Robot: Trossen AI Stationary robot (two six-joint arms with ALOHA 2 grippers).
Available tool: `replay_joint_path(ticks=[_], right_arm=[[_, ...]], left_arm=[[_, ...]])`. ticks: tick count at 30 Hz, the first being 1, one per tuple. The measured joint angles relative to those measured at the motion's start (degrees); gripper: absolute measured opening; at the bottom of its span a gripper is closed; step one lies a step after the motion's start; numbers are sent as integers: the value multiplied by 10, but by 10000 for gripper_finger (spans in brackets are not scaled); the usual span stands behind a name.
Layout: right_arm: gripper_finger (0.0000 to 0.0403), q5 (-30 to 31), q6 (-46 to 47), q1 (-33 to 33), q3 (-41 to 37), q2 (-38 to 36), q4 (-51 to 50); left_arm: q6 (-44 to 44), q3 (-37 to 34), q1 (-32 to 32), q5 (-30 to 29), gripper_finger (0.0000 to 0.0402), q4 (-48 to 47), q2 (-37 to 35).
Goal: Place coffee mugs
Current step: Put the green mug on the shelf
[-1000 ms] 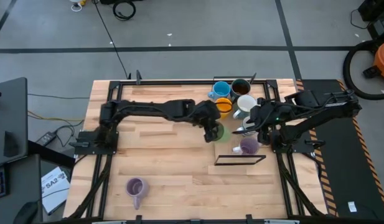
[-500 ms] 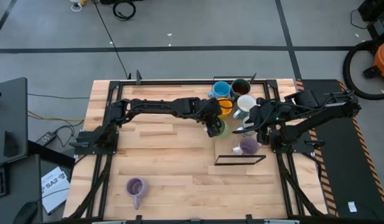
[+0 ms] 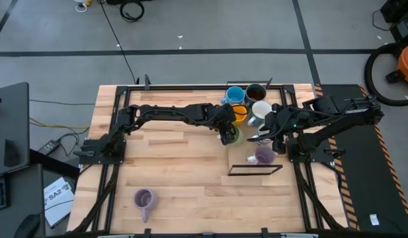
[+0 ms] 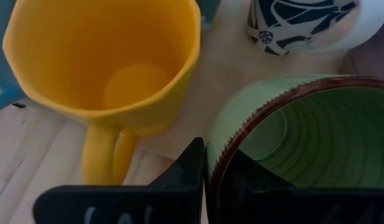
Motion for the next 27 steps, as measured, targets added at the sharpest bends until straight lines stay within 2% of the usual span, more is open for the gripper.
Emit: replay_joint_path(ticks=[27], right_arm=[[121,0,0,0,0,0,0]], left_arm=[[-37,0,0,0,90,21,0]])
